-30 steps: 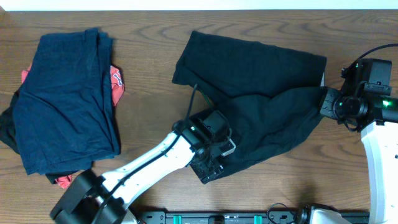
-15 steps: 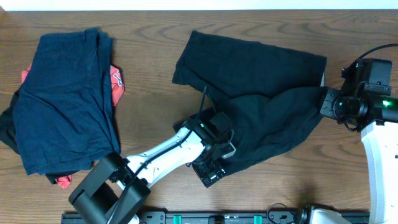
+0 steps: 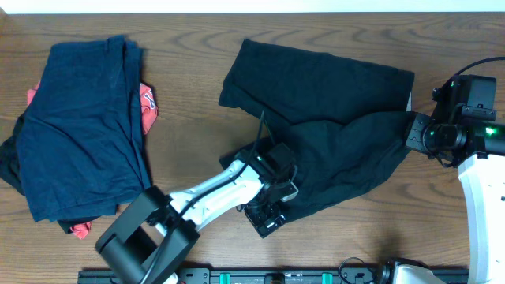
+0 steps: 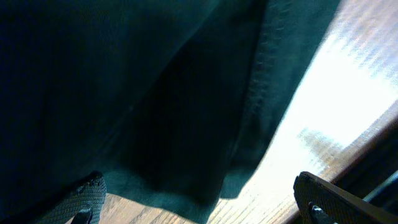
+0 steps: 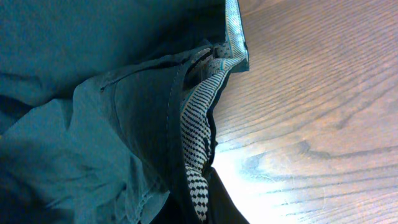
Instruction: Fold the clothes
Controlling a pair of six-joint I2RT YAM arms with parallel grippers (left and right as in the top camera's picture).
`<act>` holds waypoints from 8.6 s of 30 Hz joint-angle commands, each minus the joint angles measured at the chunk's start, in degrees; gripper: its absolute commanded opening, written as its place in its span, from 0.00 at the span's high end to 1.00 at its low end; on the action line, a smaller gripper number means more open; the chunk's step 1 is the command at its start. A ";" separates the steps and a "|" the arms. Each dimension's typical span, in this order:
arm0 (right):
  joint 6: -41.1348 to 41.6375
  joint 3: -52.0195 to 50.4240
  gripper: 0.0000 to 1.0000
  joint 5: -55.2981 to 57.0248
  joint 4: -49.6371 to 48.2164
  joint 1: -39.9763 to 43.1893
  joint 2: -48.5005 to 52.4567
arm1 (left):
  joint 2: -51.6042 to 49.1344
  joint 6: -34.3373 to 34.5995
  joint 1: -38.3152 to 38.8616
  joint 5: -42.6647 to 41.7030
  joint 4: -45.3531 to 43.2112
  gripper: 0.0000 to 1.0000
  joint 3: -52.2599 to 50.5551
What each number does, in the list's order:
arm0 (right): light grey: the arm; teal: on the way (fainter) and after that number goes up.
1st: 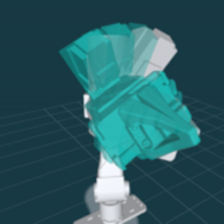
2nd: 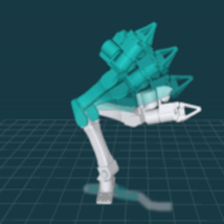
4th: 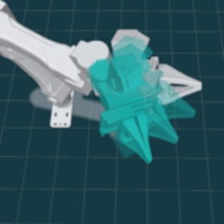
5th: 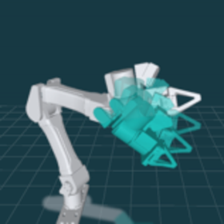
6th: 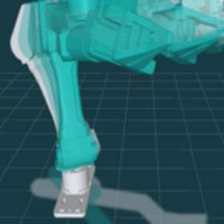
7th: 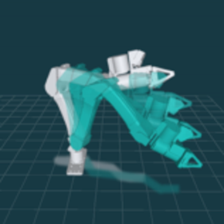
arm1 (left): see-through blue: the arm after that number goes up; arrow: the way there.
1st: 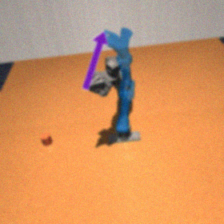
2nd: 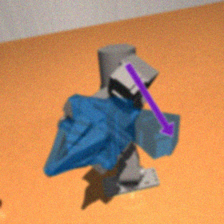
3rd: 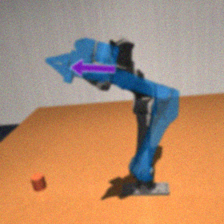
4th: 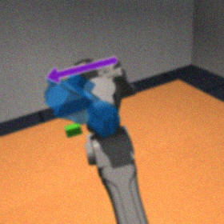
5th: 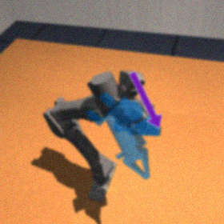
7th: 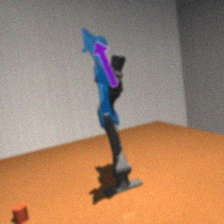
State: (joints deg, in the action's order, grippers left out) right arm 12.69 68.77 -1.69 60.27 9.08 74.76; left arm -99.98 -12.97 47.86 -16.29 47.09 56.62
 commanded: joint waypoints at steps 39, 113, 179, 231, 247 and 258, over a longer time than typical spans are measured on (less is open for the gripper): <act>-0.76 0.42 0.99 0.13 -0.11 0.28 0.13 | 20.41 14.23 -7.93 19.34 2.69 0.94 9.38; 4.11 -18.23 0.99 8.00 -27.71 6.03 2.19 | -5.81 11.52 -18.01 27.28 -70.27 0.94 13.79; 0.52 -18.12 0.32 -11.08 -66.71 7.15 31.34 | 1.40 6.49 -19.93 15.47 -30.64 0.02 13.68; -6.60 -18.12 0.22 -28.83 -43.67 -4.26 11.43 | -12.52 -6.95 -28.17 11.41 -33.42 0.01 13.70; -7.65 -18.14 0.20 -23.37 -40.30 -4.26 11.47 | -12.63 5.25 -28.17 18.64 -25.20 0.02 13.68; -7.63 -18.14 0.20 -18.60 -40.06 -4.26 11.47 | -4.70 13.66 -31.95 -0.11 -22.62 0.04 15.52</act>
State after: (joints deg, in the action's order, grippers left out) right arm 6.00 50.76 -23.03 19.92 4.45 87.00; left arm -110.02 -3.36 18.22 -6.68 23.18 70.28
